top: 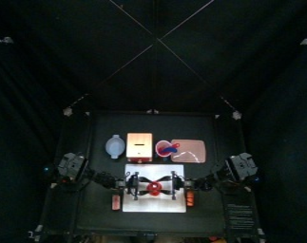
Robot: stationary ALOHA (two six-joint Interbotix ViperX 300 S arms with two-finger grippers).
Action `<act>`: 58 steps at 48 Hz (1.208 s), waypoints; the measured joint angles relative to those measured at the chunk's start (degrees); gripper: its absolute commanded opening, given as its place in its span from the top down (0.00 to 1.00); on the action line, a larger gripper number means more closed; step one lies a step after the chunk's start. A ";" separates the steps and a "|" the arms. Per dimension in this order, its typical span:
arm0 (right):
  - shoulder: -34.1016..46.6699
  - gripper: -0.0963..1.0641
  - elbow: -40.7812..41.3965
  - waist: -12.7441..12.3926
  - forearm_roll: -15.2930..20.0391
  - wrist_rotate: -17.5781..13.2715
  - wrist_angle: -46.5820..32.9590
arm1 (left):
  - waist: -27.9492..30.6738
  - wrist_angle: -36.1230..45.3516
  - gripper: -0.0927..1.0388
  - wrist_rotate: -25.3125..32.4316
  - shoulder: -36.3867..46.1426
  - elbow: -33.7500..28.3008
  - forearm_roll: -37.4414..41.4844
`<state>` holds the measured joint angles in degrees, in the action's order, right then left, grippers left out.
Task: Get the cutter from the drawer then cut the dough then place the extra dough in the bowl
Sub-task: Cut the dough
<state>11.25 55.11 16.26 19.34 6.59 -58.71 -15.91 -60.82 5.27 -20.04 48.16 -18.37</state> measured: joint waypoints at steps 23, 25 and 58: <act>-1.14 0.17 -0.26 0.18 -0.09 0.00 7.91 | 1.23 4.48 0.24 0.26 0.53 -0.44 -0.79; -1.23 0.17 -0.26 0.18 0.62 0.00 8.35 | 1.32 4.83 0.24 0.26 0.53 -0.53 -0.79; -1.32 0.34 -2.37 0.00 2.99 0.70 12.30 | 1.41 5.54 0.37 0.35 0.53 -0.88 -0.18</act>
<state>9.93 52.73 16.26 22.32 7.29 -46.41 -14.50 -55.28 5.63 -19.51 47.29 -18.54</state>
